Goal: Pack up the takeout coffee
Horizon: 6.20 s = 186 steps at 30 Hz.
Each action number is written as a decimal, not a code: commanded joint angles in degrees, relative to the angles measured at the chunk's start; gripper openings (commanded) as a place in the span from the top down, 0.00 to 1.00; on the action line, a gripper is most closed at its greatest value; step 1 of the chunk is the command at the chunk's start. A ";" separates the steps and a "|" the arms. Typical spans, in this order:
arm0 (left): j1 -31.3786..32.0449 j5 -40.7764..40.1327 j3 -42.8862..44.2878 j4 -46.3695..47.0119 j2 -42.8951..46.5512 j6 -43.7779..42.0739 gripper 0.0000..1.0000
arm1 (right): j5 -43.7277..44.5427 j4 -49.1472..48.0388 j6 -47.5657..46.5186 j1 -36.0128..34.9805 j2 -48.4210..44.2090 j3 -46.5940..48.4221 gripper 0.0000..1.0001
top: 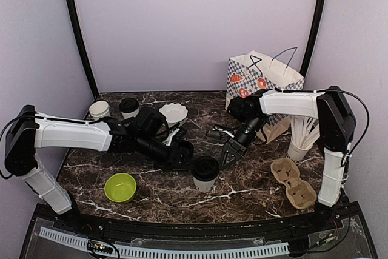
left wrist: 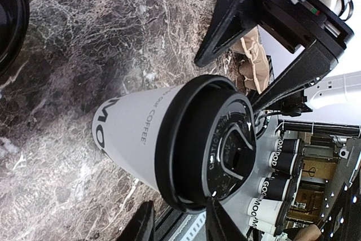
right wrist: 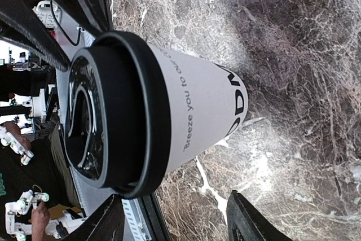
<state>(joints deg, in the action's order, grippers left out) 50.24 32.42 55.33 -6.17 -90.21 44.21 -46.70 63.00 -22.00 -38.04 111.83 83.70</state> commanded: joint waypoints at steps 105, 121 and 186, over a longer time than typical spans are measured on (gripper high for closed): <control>1.87 -12.64 33.89 -26.42 -0.35 -33.59 0.51 | 3.72 12.22 -9.02 0.34 -9.65 15.48 0.22; 1.58 -51.66 45.79 -20.12 -3.11 -43.63 0.01 | 17.17 -26.61 4.84 15.41 -32.41 5.38 0.01; 13.15 -26.73 42.78 -39.65 -18.67 -51.26 0.34 | 14.32 -25.12 3.44 17.55 -36.64 -2.25 0.01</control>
<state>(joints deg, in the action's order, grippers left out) 63.81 5.06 95.74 -43.51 -110.69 -8.56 -31.35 37.95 -18.37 -20.93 76.16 81.49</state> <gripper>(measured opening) 0.743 0.986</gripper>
